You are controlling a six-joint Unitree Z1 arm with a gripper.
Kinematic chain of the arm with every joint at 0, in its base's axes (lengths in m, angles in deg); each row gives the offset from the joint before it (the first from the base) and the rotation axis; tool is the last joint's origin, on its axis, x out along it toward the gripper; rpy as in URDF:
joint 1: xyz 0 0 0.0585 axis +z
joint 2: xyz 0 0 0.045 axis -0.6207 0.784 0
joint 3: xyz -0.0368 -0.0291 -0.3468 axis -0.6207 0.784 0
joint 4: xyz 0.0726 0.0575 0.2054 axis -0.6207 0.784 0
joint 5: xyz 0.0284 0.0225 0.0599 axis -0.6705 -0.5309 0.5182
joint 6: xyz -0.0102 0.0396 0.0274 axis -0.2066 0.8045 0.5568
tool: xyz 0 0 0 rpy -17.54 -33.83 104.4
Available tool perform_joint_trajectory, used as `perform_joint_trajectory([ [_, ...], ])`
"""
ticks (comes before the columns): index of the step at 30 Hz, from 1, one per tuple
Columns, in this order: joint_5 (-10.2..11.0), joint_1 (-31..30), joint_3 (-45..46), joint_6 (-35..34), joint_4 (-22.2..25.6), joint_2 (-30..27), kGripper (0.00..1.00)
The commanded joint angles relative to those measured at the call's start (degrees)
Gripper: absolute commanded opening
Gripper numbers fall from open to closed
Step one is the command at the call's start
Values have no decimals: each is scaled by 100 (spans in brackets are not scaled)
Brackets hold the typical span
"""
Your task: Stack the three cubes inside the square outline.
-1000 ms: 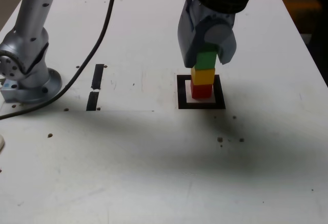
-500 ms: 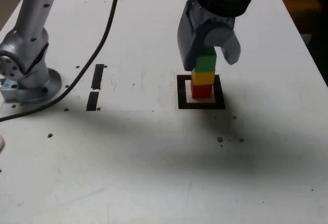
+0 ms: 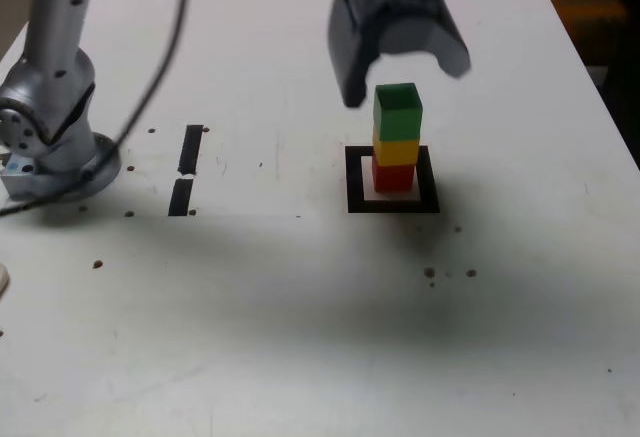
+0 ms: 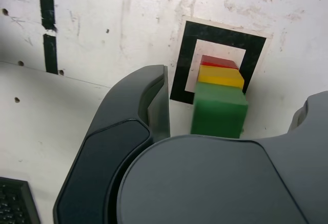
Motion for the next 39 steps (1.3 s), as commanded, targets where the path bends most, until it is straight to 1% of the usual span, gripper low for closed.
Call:
perform_joint_trajectory([
  [1,28,-65,202,-39,18,-462,96],
  [7,61,-219,855,-29,20,-1409,96],
  [12,220,-348,1510,81,82,-2100,99],
  [14,182,-373,1871,100,70,-2273,99],
  [16,76,-381,2337,109,-27,-2445,99],
  [18,-29,-376,2845,136,-195,-2631,99],
  [20,-86,-370,3324,195,-431,-2815,99],
  [24,-86,-365,4081,417,-1020,-3062,99],
  [28,-92,-365,4491,591,-1440,-3081,99],
  [34,-329,-365,5329,796,-2166,-3040,99],
  [39,-347,-365,5699,941,-2546,-3025,99],
])
